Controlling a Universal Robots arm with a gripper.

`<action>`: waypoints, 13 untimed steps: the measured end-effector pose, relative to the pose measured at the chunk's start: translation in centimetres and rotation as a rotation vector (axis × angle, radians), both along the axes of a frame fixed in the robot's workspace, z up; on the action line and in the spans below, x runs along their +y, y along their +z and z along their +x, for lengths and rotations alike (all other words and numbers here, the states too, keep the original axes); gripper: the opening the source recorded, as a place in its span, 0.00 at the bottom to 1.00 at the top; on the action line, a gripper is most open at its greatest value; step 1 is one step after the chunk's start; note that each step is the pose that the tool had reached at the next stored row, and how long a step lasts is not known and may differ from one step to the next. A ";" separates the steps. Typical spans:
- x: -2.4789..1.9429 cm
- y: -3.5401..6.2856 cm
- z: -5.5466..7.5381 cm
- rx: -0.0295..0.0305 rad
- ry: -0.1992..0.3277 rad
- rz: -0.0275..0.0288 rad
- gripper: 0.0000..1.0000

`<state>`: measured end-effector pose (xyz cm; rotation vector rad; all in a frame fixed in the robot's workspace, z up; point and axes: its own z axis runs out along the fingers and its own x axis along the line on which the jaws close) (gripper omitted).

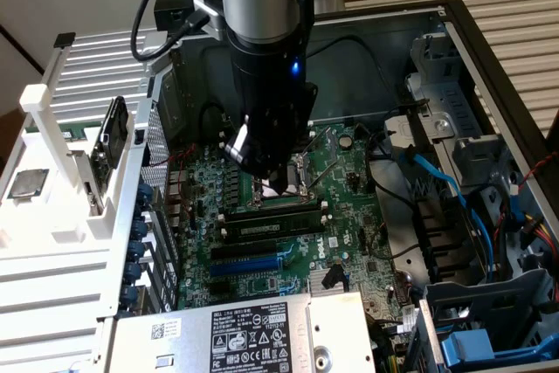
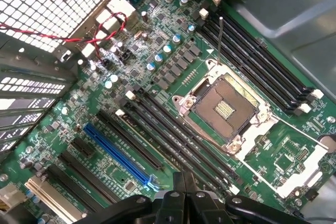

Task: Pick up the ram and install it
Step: 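Press down the ram until it locks into place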

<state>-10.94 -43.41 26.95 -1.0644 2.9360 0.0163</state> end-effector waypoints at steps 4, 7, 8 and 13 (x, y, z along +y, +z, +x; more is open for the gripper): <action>0.00 0.00 0.0 -0.0009 -0.053 0.0000 0.10; -0.01 0.01 0.0 -0.0008 -0.096 -0.0002 0.10; 0.00 0.01 0.0 -0.0009 -0.110 -0.0001 0.10; 0.00 0.00 0.0 -0.0009 -0.190 -0.0001 0.10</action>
